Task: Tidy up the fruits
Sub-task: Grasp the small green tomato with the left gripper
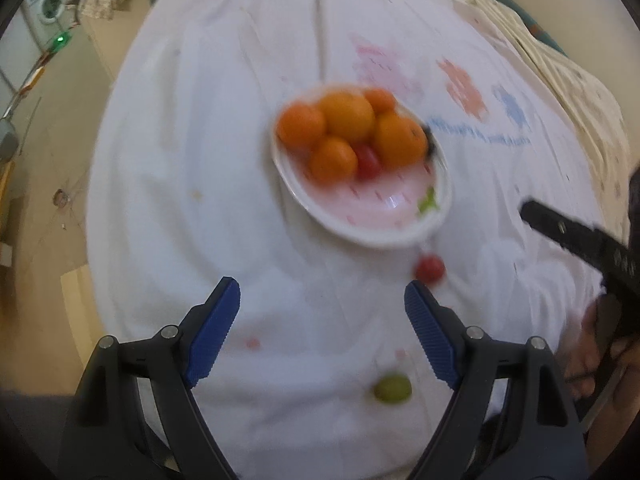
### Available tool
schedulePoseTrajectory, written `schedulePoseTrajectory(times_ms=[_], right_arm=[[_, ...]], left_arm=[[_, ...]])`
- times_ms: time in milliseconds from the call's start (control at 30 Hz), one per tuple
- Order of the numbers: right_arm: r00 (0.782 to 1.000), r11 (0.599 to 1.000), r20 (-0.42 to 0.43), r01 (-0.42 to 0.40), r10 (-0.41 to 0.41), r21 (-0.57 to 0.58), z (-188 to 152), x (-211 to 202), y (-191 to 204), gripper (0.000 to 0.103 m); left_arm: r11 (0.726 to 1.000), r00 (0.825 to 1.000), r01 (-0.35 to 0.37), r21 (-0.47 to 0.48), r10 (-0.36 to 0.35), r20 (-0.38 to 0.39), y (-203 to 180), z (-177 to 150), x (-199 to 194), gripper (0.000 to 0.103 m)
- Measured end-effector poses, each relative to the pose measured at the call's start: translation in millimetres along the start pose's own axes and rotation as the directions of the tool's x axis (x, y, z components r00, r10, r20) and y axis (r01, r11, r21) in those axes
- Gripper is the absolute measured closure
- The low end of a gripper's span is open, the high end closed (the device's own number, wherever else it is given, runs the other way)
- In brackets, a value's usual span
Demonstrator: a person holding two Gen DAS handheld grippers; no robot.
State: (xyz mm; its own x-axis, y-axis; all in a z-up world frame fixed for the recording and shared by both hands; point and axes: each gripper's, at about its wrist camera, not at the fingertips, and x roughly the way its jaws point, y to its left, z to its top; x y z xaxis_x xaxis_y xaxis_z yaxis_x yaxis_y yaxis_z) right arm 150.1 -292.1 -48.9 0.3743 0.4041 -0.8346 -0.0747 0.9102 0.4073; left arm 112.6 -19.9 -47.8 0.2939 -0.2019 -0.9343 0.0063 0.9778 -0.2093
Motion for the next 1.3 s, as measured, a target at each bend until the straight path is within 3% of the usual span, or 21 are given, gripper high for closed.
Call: schedulePoseTrajectory(times_ms=[133, 367, 500, 633, 900, 1133, 1300], right_arm=[[1.000, 0.999, -0.010, 0.017, -0.016, 0.032, -14.7, -1.5, -5.0, 0.033], [0.998, 0.997, -0.028, 0.052, -0.050, 0.056, -31.4, -1.5, -9.6, 0.033], [0.998, 0.996, -0.023, 0.063, -0.062, 0.059, -34.8, -4.9, -13.5, 0.032], [0.997, 0.995, -0.024, 0.072, -0.070, 0.068, -36.2, -7.3, -21.2, 0.032], [0.997, 0.991, -0.037, 0.074, -0.071, 0.108, -37.8, -7.9, -32.4, 0.031], [0.997, 0.993, -0.044, 0.072, -0.068, 0.098, -37.9, -4.6, -29.1, 0.031], [0.996, 0.992, -0.054, 0.074, -0.069, 0.098, -37.9, -1.2, -28.2, 0.031]], left_arm=[[0.997, 0.999, -0.011, 0.076, 0.013, -0.032, -21.9, -24.2, 6.7, 0.021], [0.994, 0.997, 0.030, 0.108, -0.022, -0.079, -43.0, -59.5, 14.9, 0.022], [0.988, 0.994, 0.008, 0.152, 0.009, -0.112, -55.3, -70.5, 28.8, 0.040], [0.991, 0.988, 0.009, 0.137, 0.013, -0.156, -55.2, -72.6, 41.0, 0.055], [0.991, 0.980, 0.017, 0.131, 0.009, -0.198, -59.3, -73.6, 51.9, 0.056], [0.984, 0.978, 0.007, 0.178, 0.031, -0.205, -66.7, -79.1, 55.4, 0.075], [0.983, 0.979, 0.023, 0.180, 0.014, -0.201, -69.3, -80.8, 51.5, 0.077]])
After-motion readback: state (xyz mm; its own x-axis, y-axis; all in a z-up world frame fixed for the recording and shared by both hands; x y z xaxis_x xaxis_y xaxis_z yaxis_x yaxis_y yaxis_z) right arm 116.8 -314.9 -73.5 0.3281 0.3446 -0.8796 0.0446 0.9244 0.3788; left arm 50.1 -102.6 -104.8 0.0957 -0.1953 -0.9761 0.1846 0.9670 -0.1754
